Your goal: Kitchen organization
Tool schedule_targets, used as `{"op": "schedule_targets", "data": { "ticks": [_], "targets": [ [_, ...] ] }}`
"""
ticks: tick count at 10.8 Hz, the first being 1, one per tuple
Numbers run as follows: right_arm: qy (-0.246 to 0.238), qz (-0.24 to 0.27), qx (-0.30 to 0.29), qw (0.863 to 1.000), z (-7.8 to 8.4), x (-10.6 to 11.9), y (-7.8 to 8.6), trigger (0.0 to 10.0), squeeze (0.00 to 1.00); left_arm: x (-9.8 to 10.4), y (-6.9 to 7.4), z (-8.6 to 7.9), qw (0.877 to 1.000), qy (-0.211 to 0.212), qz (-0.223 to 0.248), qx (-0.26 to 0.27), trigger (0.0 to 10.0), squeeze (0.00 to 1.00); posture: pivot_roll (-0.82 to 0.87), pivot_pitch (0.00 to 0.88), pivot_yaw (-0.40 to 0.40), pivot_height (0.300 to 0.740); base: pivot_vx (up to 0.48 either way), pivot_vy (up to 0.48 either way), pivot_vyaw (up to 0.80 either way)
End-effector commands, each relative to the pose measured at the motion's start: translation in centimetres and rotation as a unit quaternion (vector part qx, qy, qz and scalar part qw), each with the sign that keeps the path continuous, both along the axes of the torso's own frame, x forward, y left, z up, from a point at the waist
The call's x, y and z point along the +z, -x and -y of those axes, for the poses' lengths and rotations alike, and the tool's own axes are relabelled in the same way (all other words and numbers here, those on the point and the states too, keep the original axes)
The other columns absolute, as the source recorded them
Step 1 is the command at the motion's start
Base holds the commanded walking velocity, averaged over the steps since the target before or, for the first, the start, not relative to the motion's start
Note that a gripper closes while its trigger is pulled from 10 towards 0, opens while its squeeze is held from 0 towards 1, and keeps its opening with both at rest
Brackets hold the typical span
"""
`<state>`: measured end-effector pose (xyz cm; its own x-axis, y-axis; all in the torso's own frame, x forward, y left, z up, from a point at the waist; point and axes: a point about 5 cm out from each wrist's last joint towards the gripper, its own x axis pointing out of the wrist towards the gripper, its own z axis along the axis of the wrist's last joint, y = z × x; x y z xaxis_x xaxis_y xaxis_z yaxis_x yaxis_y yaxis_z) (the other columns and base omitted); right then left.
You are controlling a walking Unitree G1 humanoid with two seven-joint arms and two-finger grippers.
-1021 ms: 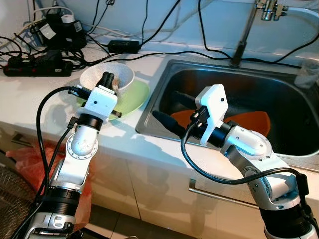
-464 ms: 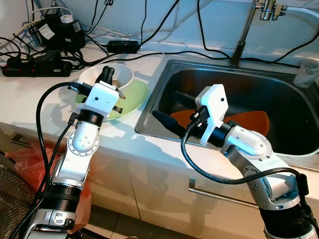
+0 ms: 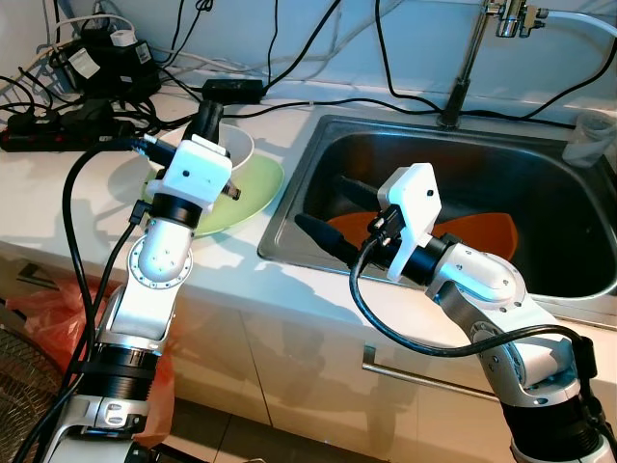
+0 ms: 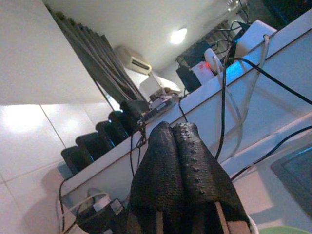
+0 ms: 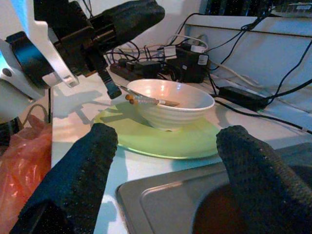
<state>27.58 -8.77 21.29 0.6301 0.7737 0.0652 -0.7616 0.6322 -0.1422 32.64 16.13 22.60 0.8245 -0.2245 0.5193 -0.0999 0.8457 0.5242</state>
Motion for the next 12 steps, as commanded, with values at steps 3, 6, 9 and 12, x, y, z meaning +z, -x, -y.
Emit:
{"op": "schedule_targets", "data": {
  "ticks": [3,6,9,12],
  "targets": [
    [-0.003,0.006,-0.006,1.000,0.2,0.3,-0.1,10.0,0.00,0.7,0.1,-0.6,1.000,0.009,0.004,0.008,10.0,1.00,-0.01,0.000,0.062,0.740,0.000,0.000,0.00],
    [-0.004,0.004,-0.001,1.000,0.1,0.2,-0.3,10.0,0.00,2.5,1.4,-0.9,0.999,0.027,0.017,-0.019,10.0,1.00,0.01,0.000,0.053,0.740,0.000,0.000,0.00],
    [-0.004,0.002,0.005,1.000,-0.2,0.0,-0.5,10.0,0.00,1.5,2.5,-0.6,0.997,0.048,-0.023,-0.060,10.0,1.00,0.03,0.000,0.039,0.740,0.000,0.000,0.00],
    [-0.001,0.003,0.008,1.000,-0.1,0.1,-0.7,10.0,0.00,-1.1,3.0,-0.9,0.992,0.072,-0.081,-0.068,10.0,1.00,0.04,0.000,0.031,0.740,0.000,0.000,0.00]
  ]
}}
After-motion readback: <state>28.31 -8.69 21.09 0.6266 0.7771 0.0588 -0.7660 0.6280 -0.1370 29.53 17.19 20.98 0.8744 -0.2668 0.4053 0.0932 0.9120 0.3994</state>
